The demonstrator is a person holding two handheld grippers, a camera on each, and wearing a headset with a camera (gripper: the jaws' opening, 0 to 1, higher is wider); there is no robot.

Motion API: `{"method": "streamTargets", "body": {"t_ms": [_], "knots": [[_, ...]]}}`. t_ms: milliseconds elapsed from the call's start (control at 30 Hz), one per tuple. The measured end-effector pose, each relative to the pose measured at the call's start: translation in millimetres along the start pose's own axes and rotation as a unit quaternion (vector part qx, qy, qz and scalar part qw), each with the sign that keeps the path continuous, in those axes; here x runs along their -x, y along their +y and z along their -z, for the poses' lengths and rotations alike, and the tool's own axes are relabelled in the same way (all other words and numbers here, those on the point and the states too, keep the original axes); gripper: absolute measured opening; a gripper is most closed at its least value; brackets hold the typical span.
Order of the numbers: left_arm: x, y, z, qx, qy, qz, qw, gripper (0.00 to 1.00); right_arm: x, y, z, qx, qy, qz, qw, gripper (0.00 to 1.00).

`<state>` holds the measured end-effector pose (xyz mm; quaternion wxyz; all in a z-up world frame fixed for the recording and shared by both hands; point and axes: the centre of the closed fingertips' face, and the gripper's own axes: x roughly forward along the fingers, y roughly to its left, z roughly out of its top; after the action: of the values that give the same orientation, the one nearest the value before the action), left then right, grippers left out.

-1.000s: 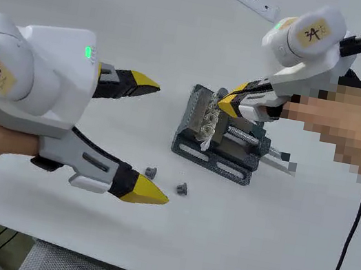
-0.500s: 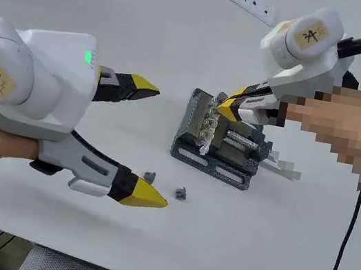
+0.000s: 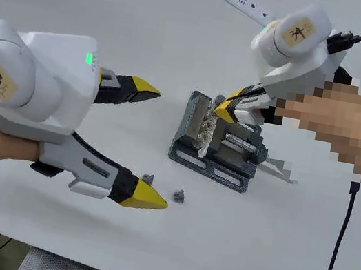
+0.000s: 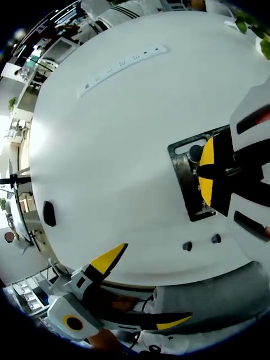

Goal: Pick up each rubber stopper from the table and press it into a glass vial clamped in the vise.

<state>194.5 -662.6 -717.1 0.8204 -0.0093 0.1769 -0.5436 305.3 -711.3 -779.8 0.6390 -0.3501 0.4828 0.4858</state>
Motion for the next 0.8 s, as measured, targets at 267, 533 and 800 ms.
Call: {"method": "streamTargets", "body": {"t_ms": [267, 533, 800], "knots": [[1.1, 1.1, -1.5, 0.0, -0.001, -0.003, 1.0, 0.88, -2.7, -0.5, -0.6, 0.003, 0.005, 0.002, 1.0, 0.0], [4.2, 2.9, 0.6, 0.001, 0.001, -0.007, 1.0, 0.88, -1.5, -0.5, -0.2, -0.036, -0.025, -0.001, 0.999, 0.0], [2.7, 1.1, -2.3, 0.001, 0.0, -0.005, 1.0, 0.88, 0.0, -1.7, 0.9, -0.027, -0.028, 0.005, 0.9992, 0.0]]}}
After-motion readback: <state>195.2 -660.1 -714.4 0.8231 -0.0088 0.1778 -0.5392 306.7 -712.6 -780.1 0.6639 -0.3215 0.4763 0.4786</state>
